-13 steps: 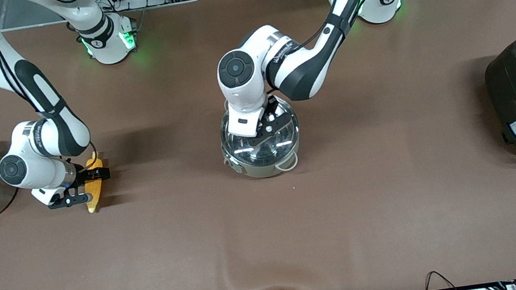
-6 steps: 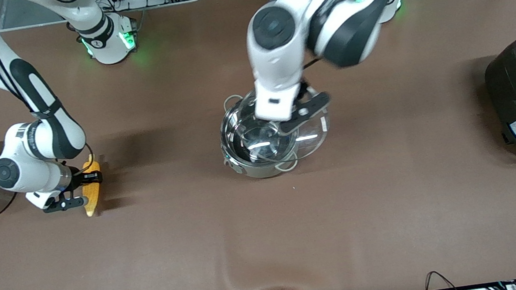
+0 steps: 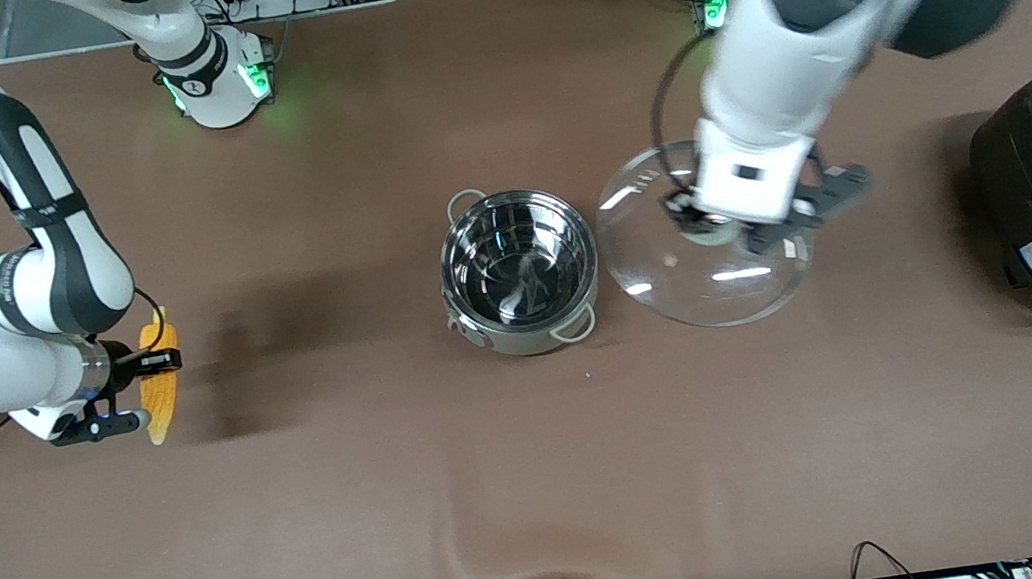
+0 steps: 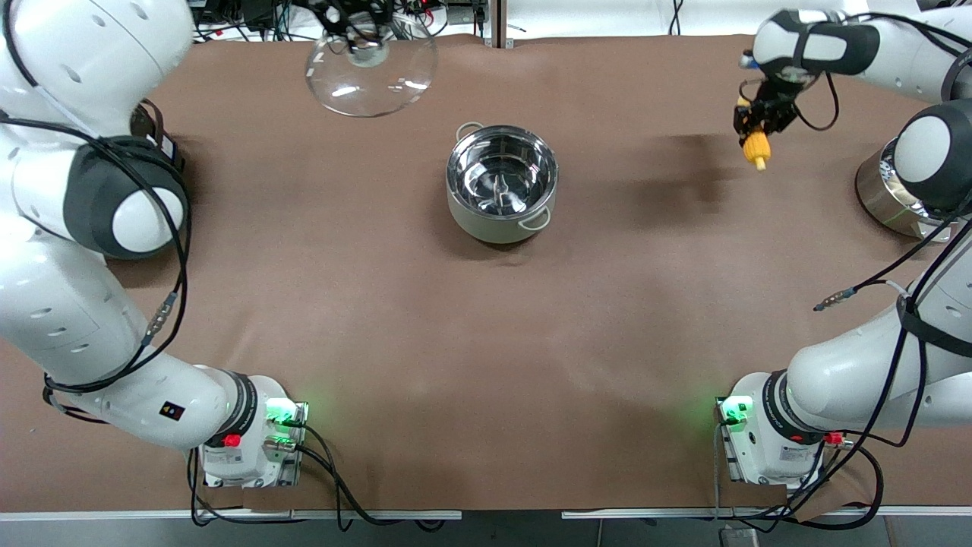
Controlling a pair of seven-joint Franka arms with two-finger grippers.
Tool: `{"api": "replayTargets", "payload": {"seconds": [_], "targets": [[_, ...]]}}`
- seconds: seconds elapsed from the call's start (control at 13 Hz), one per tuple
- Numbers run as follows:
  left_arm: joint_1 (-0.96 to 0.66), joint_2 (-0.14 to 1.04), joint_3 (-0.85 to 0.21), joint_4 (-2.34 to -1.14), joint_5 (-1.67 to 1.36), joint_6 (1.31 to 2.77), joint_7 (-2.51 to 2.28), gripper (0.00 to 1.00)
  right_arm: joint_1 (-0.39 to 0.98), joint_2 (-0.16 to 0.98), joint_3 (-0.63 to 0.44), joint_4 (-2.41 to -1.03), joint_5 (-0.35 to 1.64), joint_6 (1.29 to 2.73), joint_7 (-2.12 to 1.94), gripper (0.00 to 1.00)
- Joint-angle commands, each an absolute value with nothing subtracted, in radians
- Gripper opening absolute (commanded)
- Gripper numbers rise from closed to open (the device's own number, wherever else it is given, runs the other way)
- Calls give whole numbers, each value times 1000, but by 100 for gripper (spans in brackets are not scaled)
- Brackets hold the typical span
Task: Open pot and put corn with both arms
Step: 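Lift the glass lid with the left gripper while the right gripper lifts corn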
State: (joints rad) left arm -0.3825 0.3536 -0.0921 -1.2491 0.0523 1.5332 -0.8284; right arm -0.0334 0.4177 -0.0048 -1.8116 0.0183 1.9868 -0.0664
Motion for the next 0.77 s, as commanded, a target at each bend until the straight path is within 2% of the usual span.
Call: {"api": "replayTargets", "payload": {"seconds": [0.0,0.15,0.38,0.54,0.69], "targets": [[-280,284,-110,-1347,66,1546,-666,0,76,396,-5,-1721,20,1884,134,2],[-214,237,-112,-1441,66,1621,-539,0,151,391,-5,-1660,21,1832,227,3],[-135,148,-112,-1654,64,1786,-404,0,286,393,-2,-1565,35,1757,391,5],[-107,140,-110,-1732,66,1842,-387,0,357,396,-3,-1528,122,1756,478,5],[-103,143,-106,-1840,69,1955,-387,0,441,402,-5,-1513,127,1759,552,6]]}}
